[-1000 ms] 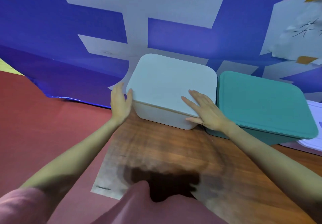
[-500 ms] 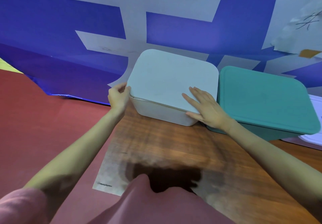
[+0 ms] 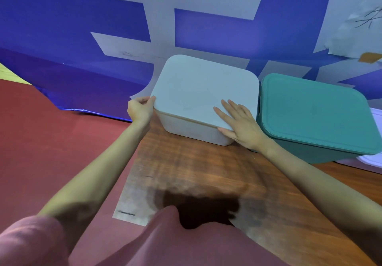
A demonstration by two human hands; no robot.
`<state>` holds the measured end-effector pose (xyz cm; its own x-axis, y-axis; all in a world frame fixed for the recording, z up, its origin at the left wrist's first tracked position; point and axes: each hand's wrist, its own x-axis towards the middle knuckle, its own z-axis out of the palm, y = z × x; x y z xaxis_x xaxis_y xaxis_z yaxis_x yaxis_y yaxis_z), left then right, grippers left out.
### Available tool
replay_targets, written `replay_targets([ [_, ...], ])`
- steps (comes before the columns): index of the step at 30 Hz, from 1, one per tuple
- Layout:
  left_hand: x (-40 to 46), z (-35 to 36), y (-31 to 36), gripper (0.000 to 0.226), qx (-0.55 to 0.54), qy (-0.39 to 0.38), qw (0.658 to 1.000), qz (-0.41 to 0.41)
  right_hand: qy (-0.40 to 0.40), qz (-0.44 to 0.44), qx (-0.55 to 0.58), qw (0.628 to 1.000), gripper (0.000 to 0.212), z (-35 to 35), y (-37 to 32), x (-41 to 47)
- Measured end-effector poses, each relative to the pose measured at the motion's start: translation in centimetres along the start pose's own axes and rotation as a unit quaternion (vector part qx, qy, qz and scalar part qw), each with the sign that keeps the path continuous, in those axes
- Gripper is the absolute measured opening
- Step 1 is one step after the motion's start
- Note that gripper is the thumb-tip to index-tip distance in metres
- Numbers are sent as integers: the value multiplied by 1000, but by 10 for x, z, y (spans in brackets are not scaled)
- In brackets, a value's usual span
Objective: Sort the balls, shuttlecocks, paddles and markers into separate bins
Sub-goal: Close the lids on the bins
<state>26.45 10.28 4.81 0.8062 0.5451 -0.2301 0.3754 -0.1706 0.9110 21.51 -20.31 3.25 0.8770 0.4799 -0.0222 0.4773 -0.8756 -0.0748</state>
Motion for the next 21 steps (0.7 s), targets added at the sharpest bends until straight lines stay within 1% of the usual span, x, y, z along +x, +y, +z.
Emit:
replay_targets([
  [5,-1,3,4,21,20,-7,1000,-13,16,8,-22,1000,61,4,-3,2],
  [8,3,4,3,21,11,-13,999,-30,22,10,-35,999,61,5,-4,2],
  [10,6,4,2,20,-17,-24,998,-49,27,8,-35,999,60,5,-3,3],
  [13,12,2,1,35,-73,-43,991,-101,36,5,-34,999,60,6,-4,2],
  [16,10,1,-5,35,-115,-66,980,-150,41,3,-40,998,59,7,-6,3],
  [19,7,2,-11,35,-128,-75,979,-142,35,5,-45,998,59,8,-6,4],
  [20,4,3,-10,29,-126,-69,981,-128,35,6,-43,998,59,7,-7,4],
  [21,5,6,-11,17,-101,-61,988,-102,35,8,-36,999,59,7,-7,4],
])
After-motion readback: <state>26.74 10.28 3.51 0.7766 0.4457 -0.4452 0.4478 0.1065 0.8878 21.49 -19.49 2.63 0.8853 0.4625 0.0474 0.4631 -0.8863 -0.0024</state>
